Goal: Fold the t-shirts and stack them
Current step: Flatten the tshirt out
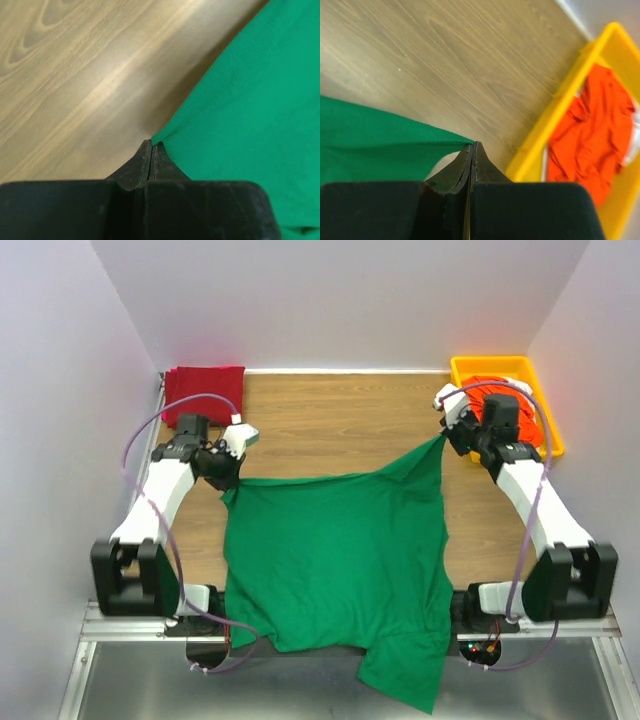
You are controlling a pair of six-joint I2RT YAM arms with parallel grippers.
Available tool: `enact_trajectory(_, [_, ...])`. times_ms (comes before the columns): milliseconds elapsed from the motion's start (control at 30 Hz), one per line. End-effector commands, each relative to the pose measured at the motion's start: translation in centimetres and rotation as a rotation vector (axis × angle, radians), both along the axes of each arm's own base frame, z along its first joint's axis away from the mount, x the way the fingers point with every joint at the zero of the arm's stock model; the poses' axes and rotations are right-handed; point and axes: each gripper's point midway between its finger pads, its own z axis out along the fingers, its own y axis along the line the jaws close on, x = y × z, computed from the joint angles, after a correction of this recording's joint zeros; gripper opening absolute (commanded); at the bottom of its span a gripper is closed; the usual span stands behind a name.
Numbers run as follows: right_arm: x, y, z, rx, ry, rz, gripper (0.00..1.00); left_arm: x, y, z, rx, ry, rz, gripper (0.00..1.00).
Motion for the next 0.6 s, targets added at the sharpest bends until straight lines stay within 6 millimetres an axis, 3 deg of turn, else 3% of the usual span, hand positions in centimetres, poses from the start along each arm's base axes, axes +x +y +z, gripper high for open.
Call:
enact_trajectory(0, [6.7,0.1,0.7,0.041,-0.136,-0.017,0.0,8.1,0.2,-2.6,0.008,-0.096,0.026,0.0])
enact_trajectory(100, [9.3,0.0,-1.9,0.056,-0.084,-0.044,0.01,10.7,0.1,-4.8,0.009,-0.04,0.023,0.0])
enact_trajectory(133, [10.7,0.0,-3.4,0.061,-0.053,-0.054,0.01,12.3,0.0,-4.2,0.007,-0.057,0.02,0.0])
enact_trajectory(167, [11.4,-0.2,-3.8,0.06,-0.048,-0.064,0.01,13.0,0.1,-6.0,0.013,-0.017,0.016,0.0])
enact_trajectory(200, [12.0,-0.2,-4.3,0.057,-0.038,-0.072,0.01,14.5,0.1,-5.3,0.016,-0.044,0.014,0.0])
enact_trajectory(233, [13.2,-0.5,-5.4,0.054,-0.019,-0.083,0.0,15.1,0.2,-6.9,0.027,-0.014,0.016,0.0])
enact_trajectory(300, [14.2,-0.5,-6.5,0.051,-0.002,-0.09,0.01,16.3,0.5,-7.5,0.045,-0.008,0.015,0.0])
enact_trajectory(333, [14.7,-0.5,-6.7,0.053,-0.001,-0.095,0.01,17.6,0.7,-7.0,0.052,-0.028,0.017,0.0])
enact_trajectory(400, [16.4,-0.6,-7.2,0.061,0.002,-0.11,0.01,19.1,1.2,-8.1,0.063,-0.011,0.027,0.0])
enact_trajectory(467, [17.4,-0.8,-8.1,0.053,0.01,-0.12,0.01,19.9,1.5,-8.3,0.064,-0.009,0.032,0.0])
enact_trajectory(500, [18.3,-1.0,-7.0,0.054,-0.018,-0.127,0.0,20.6,1.7,-7.8,0.066,-0.018,0.028,0.0])
enact_trajectory(567, [19.3,-1.0,-7.4,0.05,-0.02,-0.132,0.0,20.8,1.7,-8.6,0.065,0.004,0.021,0.04])
